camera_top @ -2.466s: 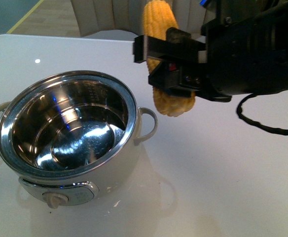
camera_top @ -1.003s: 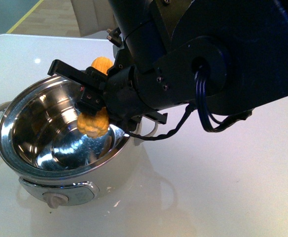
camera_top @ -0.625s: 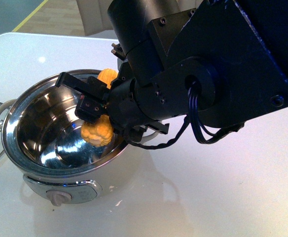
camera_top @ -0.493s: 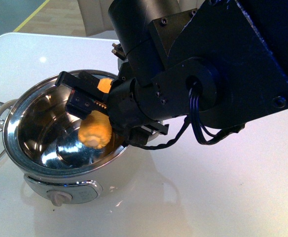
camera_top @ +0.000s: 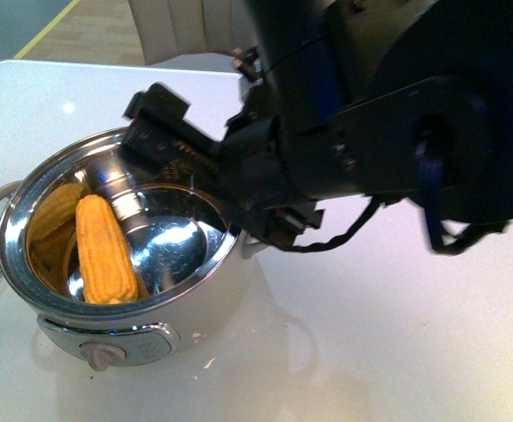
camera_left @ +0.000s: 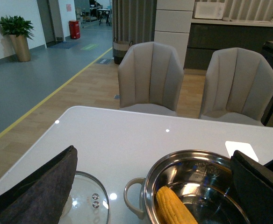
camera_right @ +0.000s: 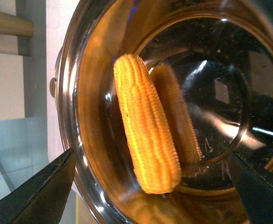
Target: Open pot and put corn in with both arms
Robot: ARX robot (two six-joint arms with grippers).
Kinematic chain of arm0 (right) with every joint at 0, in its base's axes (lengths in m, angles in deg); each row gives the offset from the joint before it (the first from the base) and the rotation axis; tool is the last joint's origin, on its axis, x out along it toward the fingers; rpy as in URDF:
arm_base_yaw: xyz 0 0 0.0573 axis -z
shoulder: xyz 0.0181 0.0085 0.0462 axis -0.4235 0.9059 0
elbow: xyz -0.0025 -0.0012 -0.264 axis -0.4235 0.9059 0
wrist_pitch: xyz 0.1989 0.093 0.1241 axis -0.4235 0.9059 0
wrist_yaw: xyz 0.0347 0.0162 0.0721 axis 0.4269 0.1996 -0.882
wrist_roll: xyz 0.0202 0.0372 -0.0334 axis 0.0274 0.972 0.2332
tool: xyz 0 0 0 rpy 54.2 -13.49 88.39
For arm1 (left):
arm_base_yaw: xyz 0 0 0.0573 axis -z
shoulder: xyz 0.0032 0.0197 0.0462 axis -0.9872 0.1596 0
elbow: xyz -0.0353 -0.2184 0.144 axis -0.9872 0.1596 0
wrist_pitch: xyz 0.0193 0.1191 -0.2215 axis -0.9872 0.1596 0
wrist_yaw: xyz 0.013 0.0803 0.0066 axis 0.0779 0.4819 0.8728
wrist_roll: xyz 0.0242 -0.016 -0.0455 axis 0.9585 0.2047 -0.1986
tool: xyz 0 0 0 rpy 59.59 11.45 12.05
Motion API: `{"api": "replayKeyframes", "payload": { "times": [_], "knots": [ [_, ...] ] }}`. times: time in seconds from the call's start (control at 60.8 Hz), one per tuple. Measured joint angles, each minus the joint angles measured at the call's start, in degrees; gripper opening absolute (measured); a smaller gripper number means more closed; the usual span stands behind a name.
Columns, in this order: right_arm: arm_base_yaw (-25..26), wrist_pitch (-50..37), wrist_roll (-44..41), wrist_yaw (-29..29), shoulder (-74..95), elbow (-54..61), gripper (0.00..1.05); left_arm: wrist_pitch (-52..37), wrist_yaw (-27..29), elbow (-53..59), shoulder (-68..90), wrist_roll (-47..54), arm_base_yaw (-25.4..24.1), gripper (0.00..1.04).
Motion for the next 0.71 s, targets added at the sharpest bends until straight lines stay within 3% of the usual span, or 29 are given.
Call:
{"api": "replayKeyframes", "payload": {
  "times": [0.312, 0.707],
  "knots": [
    [12.48, 1.11, -4.37, -0.66, -19.93, 11.72, 0.96, 0.00, 0.00, 0.00, 0.00, 0.00, 0.00, 0.98],
    [23.37, 19.96, -26.21, 2.01, -52.61, 28.26, 0.96, 0.00, 0.00, 0.00, 0.00, 0.00, 0.00, 0.98]
  ]
}}
